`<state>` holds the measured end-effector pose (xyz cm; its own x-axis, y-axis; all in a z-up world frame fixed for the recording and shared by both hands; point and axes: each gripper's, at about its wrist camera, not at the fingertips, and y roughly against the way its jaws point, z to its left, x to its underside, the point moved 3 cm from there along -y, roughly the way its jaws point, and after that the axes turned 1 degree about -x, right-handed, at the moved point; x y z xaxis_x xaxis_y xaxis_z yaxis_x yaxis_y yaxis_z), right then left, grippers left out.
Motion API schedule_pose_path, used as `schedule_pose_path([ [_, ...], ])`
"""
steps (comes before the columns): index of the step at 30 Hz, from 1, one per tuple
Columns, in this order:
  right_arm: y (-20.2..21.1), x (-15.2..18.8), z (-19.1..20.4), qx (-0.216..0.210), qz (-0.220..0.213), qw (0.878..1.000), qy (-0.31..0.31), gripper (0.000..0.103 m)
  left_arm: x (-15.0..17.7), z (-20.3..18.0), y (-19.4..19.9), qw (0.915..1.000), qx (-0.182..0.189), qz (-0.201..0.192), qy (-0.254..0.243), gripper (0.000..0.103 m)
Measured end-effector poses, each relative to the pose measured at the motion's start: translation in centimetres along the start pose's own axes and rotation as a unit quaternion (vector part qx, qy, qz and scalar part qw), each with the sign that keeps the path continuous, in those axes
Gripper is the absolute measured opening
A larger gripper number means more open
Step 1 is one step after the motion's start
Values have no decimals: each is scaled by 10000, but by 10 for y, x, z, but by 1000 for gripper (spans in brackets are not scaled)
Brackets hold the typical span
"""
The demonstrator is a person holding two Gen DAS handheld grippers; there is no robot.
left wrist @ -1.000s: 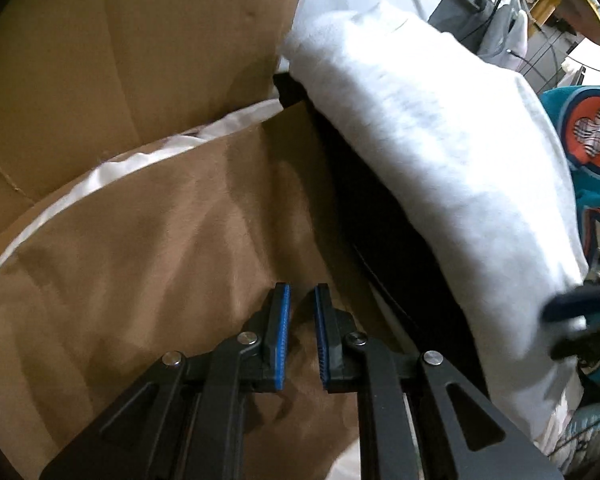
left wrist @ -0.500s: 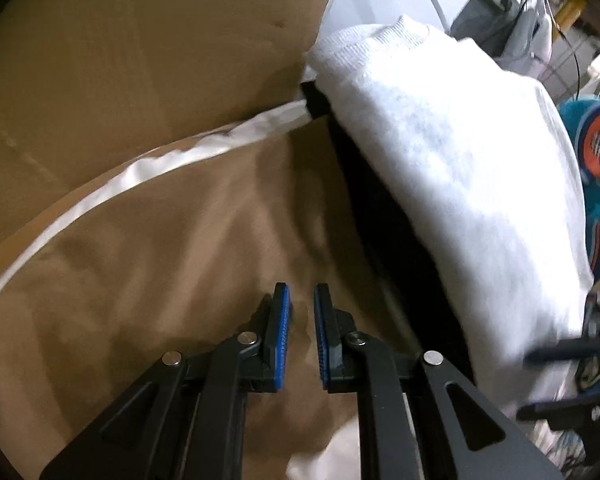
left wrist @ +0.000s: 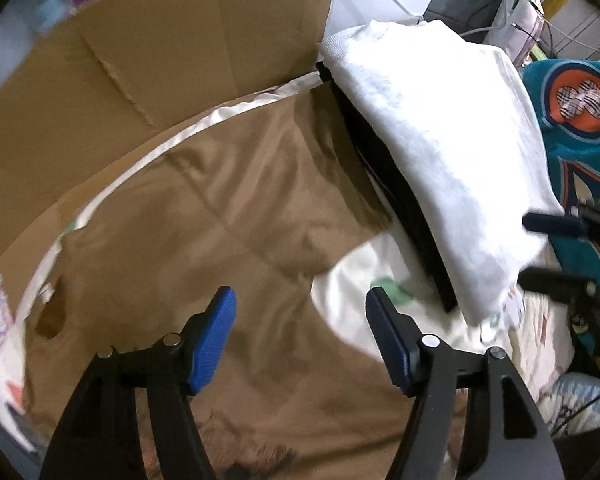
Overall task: Fold clothes
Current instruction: 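Raise both open grippers away from the grey sweatshirt and brown t-shirt, then move both grippers over the brown t-shirt toward its sleeve by the camo pants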
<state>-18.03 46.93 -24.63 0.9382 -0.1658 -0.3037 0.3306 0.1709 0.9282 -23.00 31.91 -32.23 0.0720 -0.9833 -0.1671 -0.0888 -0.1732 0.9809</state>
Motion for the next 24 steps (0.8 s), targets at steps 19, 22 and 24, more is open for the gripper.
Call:
schedule_pose_path([
  [19,128,7,17,21,134,9996,-230,92,109,86,215,9912,-553,-194,1185,84],
  [22,144,7,20,27,129,9995,-282,95,134,86,238,9909,-562,-123,1214,84],
  [24,157,8,23,53,141,9995,-277,99,150,84,249,9902,-700,-29,1205,84],
])
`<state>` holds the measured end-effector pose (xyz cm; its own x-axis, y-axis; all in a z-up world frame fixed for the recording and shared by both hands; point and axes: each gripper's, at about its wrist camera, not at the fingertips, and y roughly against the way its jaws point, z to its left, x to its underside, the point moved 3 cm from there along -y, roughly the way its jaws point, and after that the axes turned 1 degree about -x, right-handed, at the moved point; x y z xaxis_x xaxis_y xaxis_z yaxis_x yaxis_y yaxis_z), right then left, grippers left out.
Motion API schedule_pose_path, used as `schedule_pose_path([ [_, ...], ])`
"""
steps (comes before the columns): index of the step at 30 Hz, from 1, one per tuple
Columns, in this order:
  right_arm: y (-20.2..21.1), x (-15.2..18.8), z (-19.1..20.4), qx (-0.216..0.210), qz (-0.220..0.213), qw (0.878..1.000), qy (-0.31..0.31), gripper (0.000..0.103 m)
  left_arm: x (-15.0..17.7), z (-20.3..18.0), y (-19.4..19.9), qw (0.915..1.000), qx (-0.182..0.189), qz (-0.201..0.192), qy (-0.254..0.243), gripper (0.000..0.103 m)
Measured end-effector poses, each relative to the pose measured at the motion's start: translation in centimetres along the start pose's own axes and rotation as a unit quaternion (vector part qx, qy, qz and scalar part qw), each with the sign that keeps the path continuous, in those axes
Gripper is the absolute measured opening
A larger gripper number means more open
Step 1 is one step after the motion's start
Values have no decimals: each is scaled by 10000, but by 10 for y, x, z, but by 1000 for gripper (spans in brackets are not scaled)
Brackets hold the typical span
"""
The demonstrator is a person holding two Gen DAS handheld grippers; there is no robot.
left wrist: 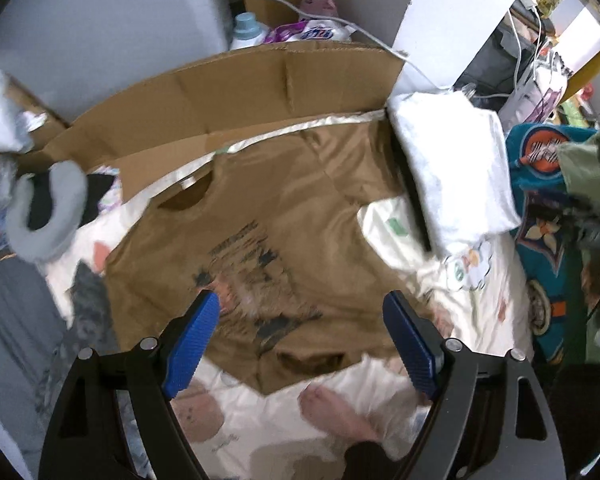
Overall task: Fold clothes
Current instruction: 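Move both grippers over the brown t-shirt toward its sleeve by the camo pants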
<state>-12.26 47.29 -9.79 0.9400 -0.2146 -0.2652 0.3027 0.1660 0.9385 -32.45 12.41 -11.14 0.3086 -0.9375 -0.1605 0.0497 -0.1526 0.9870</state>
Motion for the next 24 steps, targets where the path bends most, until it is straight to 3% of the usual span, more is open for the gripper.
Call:
schedule_pose_path([
  [6,46,-1,12,155,-24,9997,202,102,44,16,31,9996,-232,129,52,84],
  [15,117,-1,29,215,-120,9993,276,102,94,40,87,9990,-326,-52,307,84],
  [24,151,-3,64,173,-230,9979,572,102,135,85,111,9961,-509,-163,701,84],
])
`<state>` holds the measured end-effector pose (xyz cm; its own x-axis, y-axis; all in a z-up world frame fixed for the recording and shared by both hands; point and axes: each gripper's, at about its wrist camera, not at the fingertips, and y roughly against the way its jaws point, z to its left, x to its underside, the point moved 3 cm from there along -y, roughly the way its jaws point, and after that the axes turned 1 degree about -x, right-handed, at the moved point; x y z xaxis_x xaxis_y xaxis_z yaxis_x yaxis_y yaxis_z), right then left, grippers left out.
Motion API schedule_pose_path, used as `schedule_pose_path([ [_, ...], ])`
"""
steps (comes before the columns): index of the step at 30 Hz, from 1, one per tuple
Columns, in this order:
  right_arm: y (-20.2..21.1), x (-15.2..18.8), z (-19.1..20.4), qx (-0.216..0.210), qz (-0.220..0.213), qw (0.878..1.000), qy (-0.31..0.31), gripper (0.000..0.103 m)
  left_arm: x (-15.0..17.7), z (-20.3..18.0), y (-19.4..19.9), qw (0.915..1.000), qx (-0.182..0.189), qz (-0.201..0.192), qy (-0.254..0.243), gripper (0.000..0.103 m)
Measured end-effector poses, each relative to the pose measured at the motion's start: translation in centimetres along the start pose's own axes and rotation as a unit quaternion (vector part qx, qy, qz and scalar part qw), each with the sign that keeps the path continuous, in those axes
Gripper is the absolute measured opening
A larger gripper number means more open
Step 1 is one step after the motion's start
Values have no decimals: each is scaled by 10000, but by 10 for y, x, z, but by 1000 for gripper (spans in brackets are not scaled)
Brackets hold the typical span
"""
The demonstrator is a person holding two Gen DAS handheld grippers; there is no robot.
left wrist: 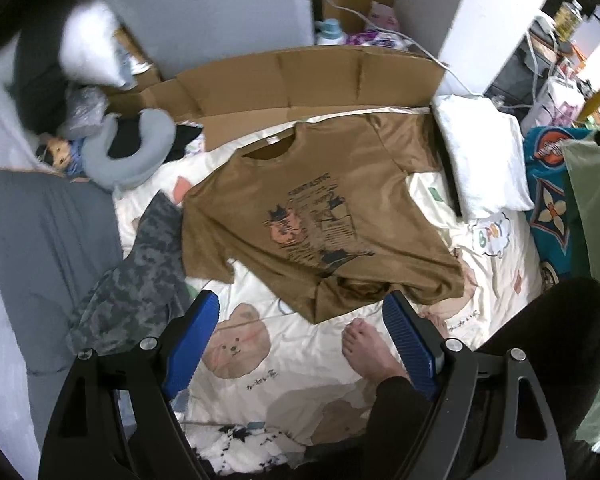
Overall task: Fold clothes
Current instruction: 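Move both grippers over the brown t-shirt toward its sleeve by the camo pants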
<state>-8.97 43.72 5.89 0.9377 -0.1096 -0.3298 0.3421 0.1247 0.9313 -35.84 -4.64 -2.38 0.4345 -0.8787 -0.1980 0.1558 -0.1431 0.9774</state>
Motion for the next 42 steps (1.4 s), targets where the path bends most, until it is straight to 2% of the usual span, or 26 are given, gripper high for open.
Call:
schedule_pose_path([
  [4,-2,-2,19,-63,34,9998,211,102,13,28,0,9993,61,-103,365,84],
  [11,-15,0,67,-295,21,9975,642,102,43,76,-14,9974,-4,-134,713,84],
  [16,-26,1,111,-444,118,9937,1022,102,63,109,-26,9936,-45,-246,1101,84],
  [20,-33,-6,151,-598,110,9906,1223,102,75,133,-32,9890,-224,-517,1365,84],
  [24,-48,-15,186,-768,127,9892,1238,102,86,156,-50,9845,-132,-504,1677,84],
  [28,-77,-20,210,-782,127,9905,1128,102,94,176,-77,9825,-158,-439,1805,84],
  [32,-113,-19,224,-805,172,9907,1087,102,97,191,-104,9806,-184,-568,1868,84],
  [35,-138,-15,235,-579,75,9901,1280,102,94,198,-123,9801,-222,-796,1804,84],
  [38,-162,-10,247,-551,-149,9876,1461,102,91,204,-142,9779,-214,-998,1825,84],
  [40,-174,-9,251,-574,-370,9869,1462,102,89,210,-158,9741,-153,-1115,1960,84],
  [42,-196,-7,253,-732,-405,9871,1363,102,88,216,-178,9690,-121,-1256,2124,83],
])
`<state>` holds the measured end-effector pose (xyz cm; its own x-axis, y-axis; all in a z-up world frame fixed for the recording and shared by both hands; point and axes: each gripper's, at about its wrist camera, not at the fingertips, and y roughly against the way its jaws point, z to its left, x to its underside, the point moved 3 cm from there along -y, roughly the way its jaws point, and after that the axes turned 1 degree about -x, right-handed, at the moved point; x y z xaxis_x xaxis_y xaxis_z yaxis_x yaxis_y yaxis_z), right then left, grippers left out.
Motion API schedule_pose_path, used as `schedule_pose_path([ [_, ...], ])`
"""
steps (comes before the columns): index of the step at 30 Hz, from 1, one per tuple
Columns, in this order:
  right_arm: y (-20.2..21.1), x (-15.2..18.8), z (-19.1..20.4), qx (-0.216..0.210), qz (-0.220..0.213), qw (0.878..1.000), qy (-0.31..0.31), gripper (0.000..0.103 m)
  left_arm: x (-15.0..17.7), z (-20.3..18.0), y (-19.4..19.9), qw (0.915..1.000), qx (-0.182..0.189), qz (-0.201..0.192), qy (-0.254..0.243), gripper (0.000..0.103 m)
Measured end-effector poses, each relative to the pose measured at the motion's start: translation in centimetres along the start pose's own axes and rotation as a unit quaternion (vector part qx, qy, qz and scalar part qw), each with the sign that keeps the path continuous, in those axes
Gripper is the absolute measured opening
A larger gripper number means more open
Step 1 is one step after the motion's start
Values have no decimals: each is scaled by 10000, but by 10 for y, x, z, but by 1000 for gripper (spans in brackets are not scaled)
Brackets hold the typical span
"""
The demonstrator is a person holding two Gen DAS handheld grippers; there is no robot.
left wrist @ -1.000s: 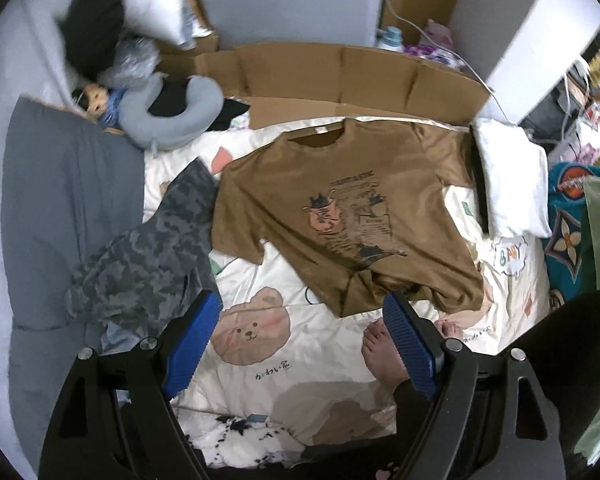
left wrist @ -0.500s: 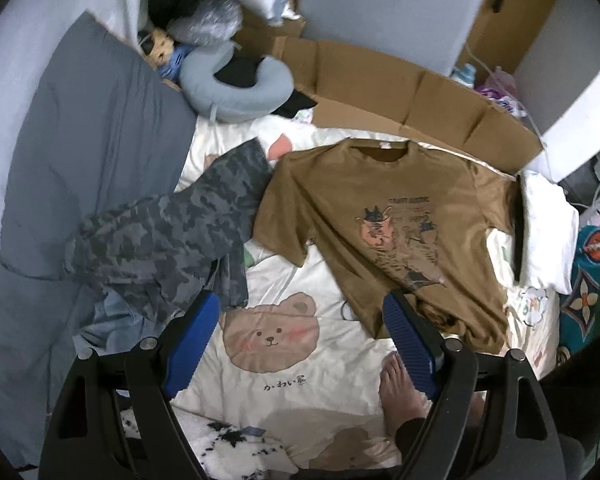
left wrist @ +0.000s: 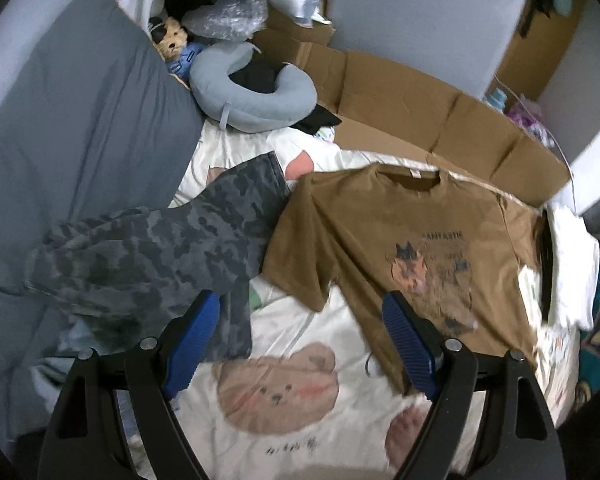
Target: Fold clothes
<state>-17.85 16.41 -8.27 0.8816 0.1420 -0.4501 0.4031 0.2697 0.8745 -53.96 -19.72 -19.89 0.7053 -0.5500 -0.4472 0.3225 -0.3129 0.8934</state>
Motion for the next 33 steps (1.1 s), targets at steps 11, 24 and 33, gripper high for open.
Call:
schedule_pose_path([
  [11,-122,48,-8,65,209,9997,-121,86,22,34,-126,9976,364,-150,570,55],
  [24,-209,99,-21,27,564,9977,-386,73,33,44,-244,9964,357,-254,732,40],
  [33,-234,122,-35,94,831,9950,-537,72,44,56,-277,9935,533,-365,933,25],
])
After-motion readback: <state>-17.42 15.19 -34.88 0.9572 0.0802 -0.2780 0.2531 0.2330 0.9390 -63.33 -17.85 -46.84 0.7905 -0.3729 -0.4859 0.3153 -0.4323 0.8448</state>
